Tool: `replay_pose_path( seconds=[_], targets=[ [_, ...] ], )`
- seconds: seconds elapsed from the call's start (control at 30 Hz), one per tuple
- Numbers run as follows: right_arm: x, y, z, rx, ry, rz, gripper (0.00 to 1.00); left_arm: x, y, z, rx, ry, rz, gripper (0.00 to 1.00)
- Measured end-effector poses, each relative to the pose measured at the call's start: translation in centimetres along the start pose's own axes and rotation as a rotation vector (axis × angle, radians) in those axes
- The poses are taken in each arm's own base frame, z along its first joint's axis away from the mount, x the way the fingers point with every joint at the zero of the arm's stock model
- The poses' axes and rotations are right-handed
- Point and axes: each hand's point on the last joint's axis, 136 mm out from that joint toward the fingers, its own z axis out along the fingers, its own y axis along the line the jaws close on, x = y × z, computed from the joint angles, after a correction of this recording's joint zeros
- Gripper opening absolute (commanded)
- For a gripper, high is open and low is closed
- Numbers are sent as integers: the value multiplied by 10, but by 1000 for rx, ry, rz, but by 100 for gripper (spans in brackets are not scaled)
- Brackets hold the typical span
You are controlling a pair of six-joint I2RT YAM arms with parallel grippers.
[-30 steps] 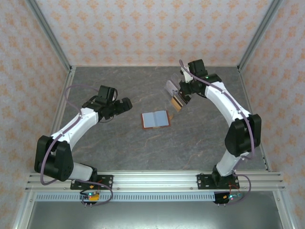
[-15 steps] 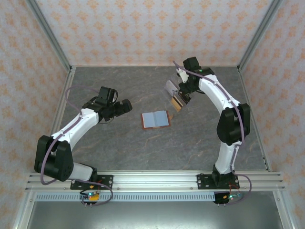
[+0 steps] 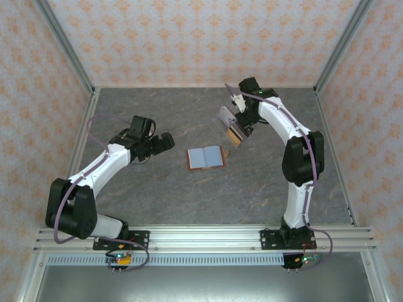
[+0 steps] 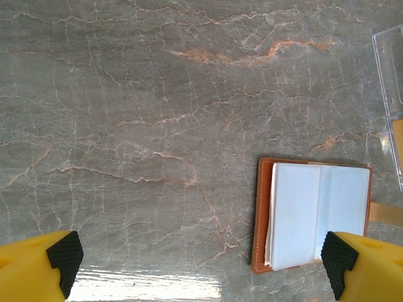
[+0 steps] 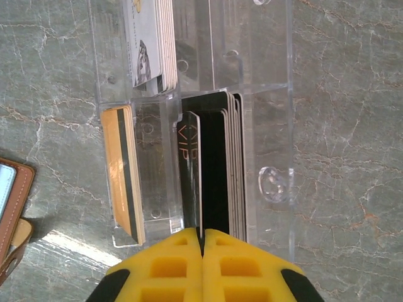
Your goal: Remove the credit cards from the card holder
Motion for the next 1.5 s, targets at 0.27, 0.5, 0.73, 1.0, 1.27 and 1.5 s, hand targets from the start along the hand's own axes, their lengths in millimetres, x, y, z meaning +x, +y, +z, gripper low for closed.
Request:
replay_pose_path(
  seconds=[0.27,0.5,0.73,1.0,1.27,1.5],
  targets=[
    [-4,-3,-4,11,-4,0,19,4,-1,1,13,15,-1,100],
    [-4,-7,-4,30,-4,39,28,4,-1,1,14,15,-3,100],
    [-8,1,-19,-17,-51,184,45,6,-5,3,38,26,-5,100],
    [9,42,-63,-195,-178,459,49,30,-24,19,47,99,16,89],
    [39,112,-32,-349,-69,611,48,68,-69,47,85,193,55,58],
    [39,155,-7,-402,2,629,45,75,-82,76,84,237,12,37]
  ],
)
